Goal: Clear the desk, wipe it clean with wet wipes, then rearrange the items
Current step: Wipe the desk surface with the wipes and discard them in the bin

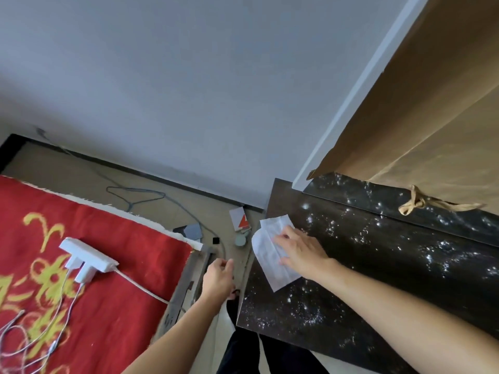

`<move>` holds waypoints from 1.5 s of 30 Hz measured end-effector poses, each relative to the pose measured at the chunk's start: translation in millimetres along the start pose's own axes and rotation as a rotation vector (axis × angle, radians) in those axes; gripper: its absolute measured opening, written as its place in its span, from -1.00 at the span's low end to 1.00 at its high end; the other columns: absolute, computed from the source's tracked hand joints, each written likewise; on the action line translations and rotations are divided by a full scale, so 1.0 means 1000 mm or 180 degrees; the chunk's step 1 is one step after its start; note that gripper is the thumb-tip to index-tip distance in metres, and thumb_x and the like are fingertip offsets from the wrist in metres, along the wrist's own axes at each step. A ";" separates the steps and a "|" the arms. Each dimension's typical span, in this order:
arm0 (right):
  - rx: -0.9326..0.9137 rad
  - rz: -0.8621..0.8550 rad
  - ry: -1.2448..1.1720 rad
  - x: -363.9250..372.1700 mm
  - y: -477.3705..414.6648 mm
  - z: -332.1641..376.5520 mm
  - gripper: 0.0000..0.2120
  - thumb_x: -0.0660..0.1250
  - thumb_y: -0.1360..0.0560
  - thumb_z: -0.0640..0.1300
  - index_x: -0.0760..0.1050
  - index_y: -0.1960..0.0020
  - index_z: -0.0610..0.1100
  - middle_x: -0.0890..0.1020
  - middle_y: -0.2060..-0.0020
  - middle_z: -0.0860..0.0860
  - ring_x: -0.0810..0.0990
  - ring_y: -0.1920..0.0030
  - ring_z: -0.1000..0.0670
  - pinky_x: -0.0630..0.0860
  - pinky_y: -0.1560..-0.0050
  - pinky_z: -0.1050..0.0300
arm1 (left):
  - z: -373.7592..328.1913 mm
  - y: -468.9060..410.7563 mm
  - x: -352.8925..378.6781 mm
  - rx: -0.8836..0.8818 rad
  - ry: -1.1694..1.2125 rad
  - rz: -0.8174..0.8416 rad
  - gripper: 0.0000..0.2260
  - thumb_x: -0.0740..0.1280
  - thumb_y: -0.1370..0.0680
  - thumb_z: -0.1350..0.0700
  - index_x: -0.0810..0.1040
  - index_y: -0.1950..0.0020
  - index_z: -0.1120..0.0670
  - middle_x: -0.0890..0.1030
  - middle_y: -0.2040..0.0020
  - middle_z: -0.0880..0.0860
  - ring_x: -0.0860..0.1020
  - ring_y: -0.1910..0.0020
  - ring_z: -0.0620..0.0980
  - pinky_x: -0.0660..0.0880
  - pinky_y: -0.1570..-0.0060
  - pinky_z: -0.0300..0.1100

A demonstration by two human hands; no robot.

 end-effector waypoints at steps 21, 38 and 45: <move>-0.0364 -0.0674 -0.0663 0.015 -0.020 -0.005 -0.95 0.32 -0.50 -0.20 0.52 0.05 -0.18 0.50 -0.05 -0.04 0.55 0.04 -0.09 0.39 0.16 0.18 | 0.062 0.015 0.031 -0.0270 -0.0481 -0.0172 -0.77 0.25 -0.56 -0.02 0.50 0.22 0.07 0.62 0.20 0.06 0.59 0.06 0.10 0.41 0.17 -0.12; 0.1025 -0.1356 0.0596 -0.026 -0.020 -0.092 -0.70 0.10 -0.54 -0.25 0.35 -0.26 -0.17 0.41 -0.17 -0.16 0.36 -0.13 -0.13 0.37 -0.12 0.05 | 0.050 0.004 0.035 -0.0110 -0.0920 -0.0067 -0.77 0.20 -0.58 0.05 0.54 0.12 0.18 0.62 0.09 0.13 0.56 0.02 0.14 0.43 0.07 -0.09; 0.0390 -0.1224 -0.0401 -0.013 -0.026 -0.056 -0.66 0.29 -0.41 -0.42 0.53 -0.13 -0.16 0.47 0.02 -0.10 0.46 0.02 -0.12 0.49 0.13 0.05 | 0.050 0.004 0.036 -0.0135 -0.0956 -0.0027 -0.77 0.19 -0.59 0.06 0.56 0.06 0.18 0.62 0.07 0.13 0.56 0.00 0.14 0.46 0.01 -0.05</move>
Point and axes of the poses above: each hand's wrist, its own y-axis away from the middle knuckle, its own x-axis out of the palm, z = x × y, the point moved 5 cm from there along -y, towards the middle knuckle
